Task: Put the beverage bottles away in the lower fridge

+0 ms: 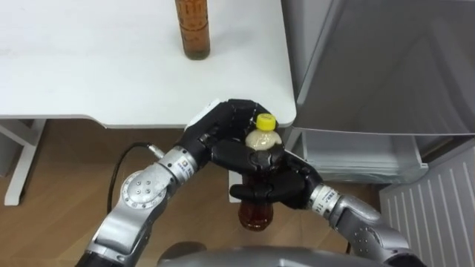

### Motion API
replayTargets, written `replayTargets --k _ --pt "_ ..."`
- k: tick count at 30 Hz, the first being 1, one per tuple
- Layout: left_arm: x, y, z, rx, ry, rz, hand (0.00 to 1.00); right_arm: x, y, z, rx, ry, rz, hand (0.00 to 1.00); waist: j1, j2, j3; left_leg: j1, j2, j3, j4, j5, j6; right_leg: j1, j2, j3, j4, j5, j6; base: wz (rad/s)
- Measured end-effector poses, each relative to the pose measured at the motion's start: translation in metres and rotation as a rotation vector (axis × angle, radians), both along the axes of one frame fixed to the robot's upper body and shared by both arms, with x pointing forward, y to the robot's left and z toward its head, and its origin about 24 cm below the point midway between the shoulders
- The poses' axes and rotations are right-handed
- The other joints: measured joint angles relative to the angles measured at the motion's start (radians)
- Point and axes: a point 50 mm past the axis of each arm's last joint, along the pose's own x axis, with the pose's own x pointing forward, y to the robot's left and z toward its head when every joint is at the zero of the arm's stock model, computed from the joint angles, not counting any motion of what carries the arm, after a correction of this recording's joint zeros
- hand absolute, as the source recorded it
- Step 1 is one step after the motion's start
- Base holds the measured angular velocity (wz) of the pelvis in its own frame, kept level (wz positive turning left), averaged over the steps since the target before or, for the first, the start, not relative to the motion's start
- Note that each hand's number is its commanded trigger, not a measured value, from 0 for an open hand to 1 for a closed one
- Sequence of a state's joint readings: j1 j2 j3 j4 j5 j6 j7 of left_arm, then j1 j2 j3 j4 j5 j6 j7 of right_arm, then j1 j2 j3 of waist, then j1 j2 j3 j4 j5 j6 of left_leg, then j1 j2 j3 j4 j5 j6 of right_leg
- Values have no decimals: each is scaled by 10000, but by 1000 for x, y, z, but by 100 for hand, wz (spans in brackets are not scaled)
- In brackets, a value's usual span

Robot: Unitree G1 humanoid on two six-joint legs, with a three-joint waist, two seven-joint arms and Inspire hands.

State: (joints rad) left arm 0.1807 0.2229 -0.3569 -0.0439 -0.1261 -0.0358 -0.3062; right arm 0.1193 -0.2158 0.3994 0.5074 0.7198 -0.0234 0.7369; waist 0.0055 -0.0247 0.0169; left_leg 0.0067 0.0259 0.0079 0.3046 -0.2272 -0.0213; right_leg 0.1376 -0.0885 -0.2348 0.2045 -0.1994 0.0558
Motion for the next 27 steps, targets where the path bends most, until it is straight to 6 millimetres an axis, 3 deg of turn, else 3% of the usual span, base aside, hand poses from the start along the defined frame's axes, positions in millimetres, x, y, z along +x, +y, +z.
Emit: replayTargets --k 12,13,14,15,27 --pt "1 0 2 -4 -121 114 100 0 -2 0 -24 7 -80 0 -40 31 -20 -11 22 5 29 0 0 -14 26 34 4 20 -28 0" --pt "1 0 2 -3 -122 122 100 0 -2 0 -25 9 -81 7 -40 32 -22 -11 22 5 29 0 0 -14 26 34 4 20 -28 0" --pt "1 0 2 -2 -124 125 100 0 -2 0 -26 13 -78 92 -37 31 -23 -10 22 8 24 0 0 -16 26 39 5 20 -28 0" --pt "1 0 2 -2 -124 127 100 0 -2 0 -26 13 -78 100 -41 32 -23 -10 22 8 24 0 0 -17 26 41 4 20 -28 0" --pt "2 2 3 42 -148 243 100 -1 -3 1 102 -132 180 100 -37 24 -29 -9 23 25 18 0 0 -26 26 65 5 22 -28 0"
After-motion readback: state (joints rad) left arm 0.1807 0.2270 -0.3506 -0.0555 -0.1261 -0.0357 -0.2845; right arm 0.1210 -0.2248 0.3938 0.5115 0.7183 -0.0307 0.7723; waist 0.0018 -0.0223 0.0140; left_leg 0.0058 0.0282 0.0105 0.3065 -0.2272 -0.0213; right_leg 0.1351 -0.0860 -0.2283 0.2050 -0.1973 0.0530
